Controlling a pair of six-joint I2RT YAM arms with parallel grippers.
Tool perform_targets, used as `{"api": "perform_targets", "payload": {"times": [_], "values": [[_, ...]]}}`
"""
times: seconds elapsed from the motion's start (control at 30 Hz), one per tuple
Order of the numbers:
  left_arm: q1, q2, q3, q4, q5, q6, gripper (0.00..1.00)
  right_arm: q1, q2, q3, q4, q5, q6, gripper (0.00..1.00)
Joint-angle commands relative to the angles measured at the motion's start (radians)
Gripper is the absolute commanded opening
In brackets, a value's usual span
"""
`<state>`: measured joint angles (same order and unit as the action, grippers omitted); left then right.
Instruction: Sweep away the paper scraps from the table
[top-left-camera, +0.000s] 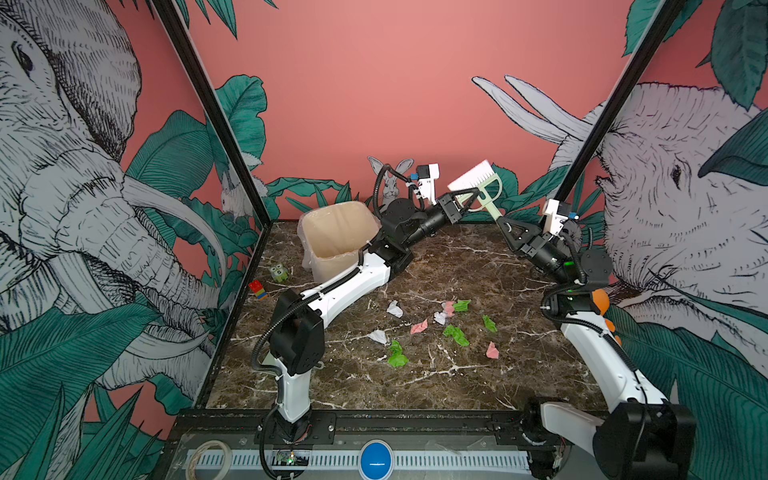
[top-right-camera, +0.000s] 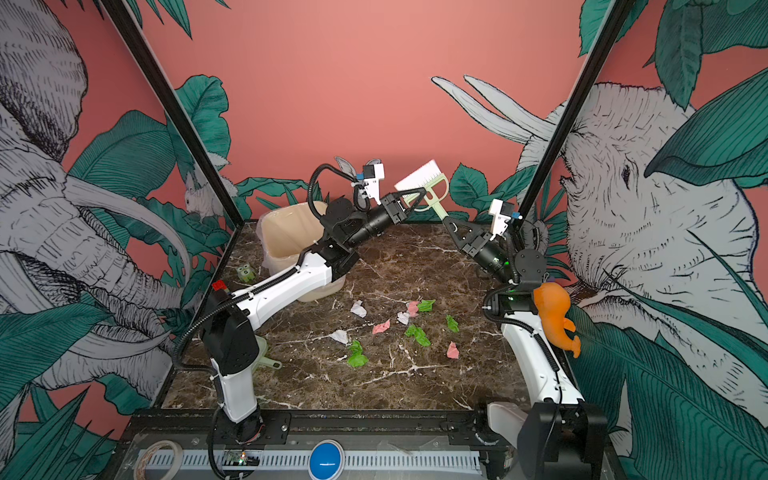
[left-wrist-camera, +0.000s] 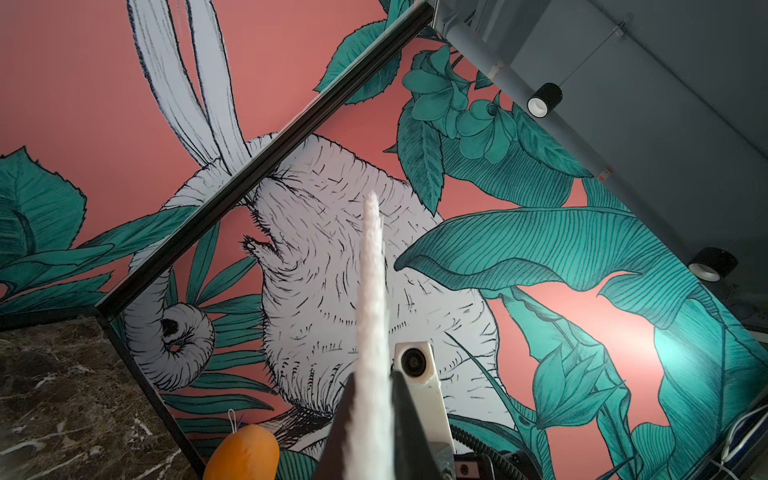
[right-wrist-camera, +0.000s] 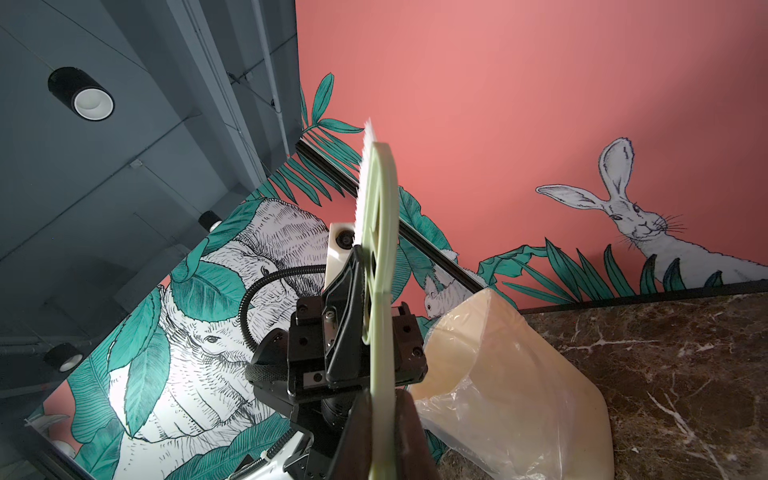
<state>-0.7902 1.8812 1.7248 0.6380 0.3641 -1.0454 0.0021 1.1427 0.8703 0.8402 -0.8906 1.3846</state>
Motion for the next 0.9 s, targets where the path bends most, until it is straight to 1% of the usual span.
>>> {"api": "perform_targets", "payload": {"times": [0.0,0.03,0.07,0.13,0.2,0.23,0.27,0.4,0.47,0.53,0.67,0.77,0.87], "values": [[-0.004,-0.068,-0.017,-0.019,0.001,0.044,0.0,0.006,-0.031,0.015,0.014,0.016,0.005,0.0],[-0.005,-0.072,-0.019,-0.026,0.0,0.05,0.02,0.005,-0.034,0.015,0.0,0.02,0.0,0.0],[-0.004,-0.077,-0.023,-0.034,-0.001,0.058,0.08,0.004,-0.037,0.015,-0.013,0.023,-0.005,0.0],[-0.004,-0.088,-0.029,-0.052,-0.004,0.073,0.25,0.003,-0.04,0.018,-0.031,0.029,-0.006,0.0],[-0.006,-0.104,-0.038,-0.079,-0.008,0.096,0.45,0.003,-0.045,0.022,-0.051,0.036,-0.035,0.0],[-0.004,-0.111,-0.043,-0.092,-0.01,0.106,0.5,0.002,-0.047,0.025,-0.058,0.038,-0.04,0.0],[-0.003,-0.123,-0.048,-0.108,-0.013,0.117,0.58,0.001,-0.046,0.028,-0.068,0.039,-0.044,0.0],[-0.003,-0.171,-0.084,-0.171,-0.029,0.165,0.83,-0.004,-0.051,0.036,-0.091,0.044,-0.057,0.0],[-0.002,-0.202,-0.101,-0.223,-0.04,0.198,0.91,-0.012,-0.054,0.043,-0.105,0.045,-0.063,0.0],[-0.003,-0.237,-0.116,-0.296,-0.053,0.242,0.96,-0.022,-0.057,0.053,-0.126,0.042,-0.073,0.0],[-0.007,-0.329,-0.128,-0.523,-0.106,0.372,0.98,-0.047,-0.063,0.076,-0.22,0.029,-0.129,0.0],[-0.025,-0.411,-0.125,-0.761,-0.205,0.499,0.99,-0.058,-0.068,0.092,-0.301,0.025,-0.181,0.0],[-0.047,-0.499,-0.14,-0.991,-0.352,0.588,0.99,-0.062,-0.071,0.104,-0.37,0.019,-0.23,0.0]]}}
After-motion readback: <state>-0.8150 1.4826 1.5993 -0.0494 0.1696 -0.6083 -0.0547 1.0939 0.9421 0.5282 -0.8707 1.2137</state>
